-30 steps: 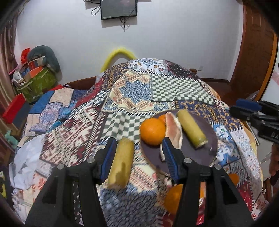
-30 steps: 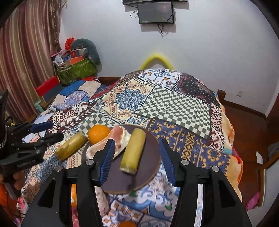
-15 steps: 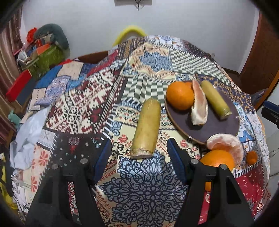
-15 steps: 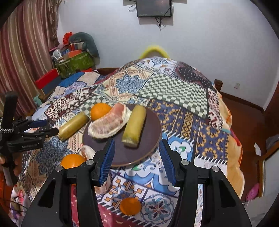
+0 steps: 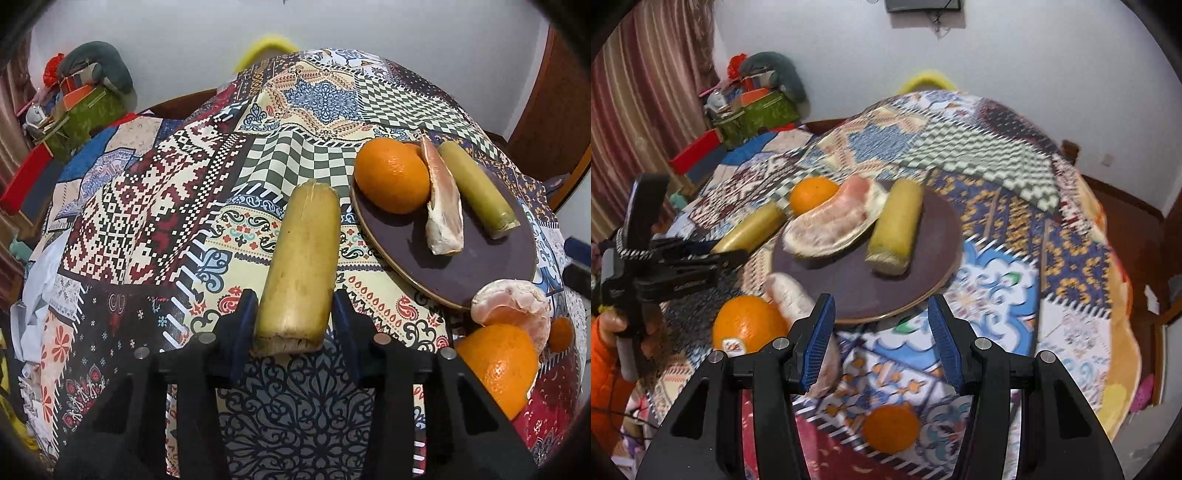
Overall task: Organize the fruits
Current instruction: 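Grasp a second gourd with left tool while right tool grasps a pomelo peel piece, then lift gourd with left tool while right tool lifts pomelo peel toward plate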
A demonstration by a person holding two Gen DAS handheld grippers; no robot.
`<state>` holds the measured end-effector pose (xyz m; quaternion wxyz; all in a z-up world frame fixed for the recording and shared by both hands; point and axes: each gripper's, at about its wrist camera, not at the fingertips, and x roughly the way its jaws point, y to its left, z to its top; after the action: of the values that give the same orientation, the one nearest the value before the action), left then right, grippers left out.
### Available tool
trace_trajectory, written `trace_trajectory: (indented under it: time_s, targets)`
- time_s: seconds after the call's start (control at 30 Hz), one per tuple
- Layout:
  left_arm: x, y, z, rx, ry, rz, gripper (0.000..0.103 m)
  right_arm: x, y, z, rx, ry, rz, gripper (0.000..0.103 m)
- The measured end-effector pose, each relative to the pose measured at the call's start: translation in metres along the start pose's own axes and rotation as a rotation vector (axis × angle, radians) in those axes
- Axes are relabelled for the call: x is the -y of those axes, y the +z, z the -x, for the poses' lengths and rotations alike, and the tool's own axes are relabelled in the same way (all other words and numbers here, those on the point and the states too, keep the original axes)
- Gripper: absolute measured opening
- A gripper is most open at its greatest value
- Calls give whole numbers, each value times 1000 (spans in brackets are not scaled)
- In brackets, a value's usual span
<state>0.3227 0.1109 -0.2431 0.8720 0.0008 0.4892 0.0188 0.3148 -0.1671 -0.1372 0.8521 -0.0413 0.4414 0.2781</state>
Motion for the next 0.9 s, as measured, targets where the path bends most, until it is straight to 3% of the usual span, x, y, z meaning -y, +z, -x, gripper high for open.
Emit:
trace_trajectory:
  time_s: [0.17, 0.4, 0.6, 0.9]
  targets:
    - [1, -8, 8, -2, -3, -10, 40, -17, -10, -5, -22, 28, 60, 49]
    - [0, -35, 32, -9, -10, 3, 38, -22, -17, -16, -57, 77, 48, 48]
    - [2, -63, 54, -16, -32, 12, 37, -28, -21, -28, -91, 113, 57, 33]
    - [4, -81, 74, -23, -37, 7, 37, -24, -24, -18, -61, 126, 30, 25]
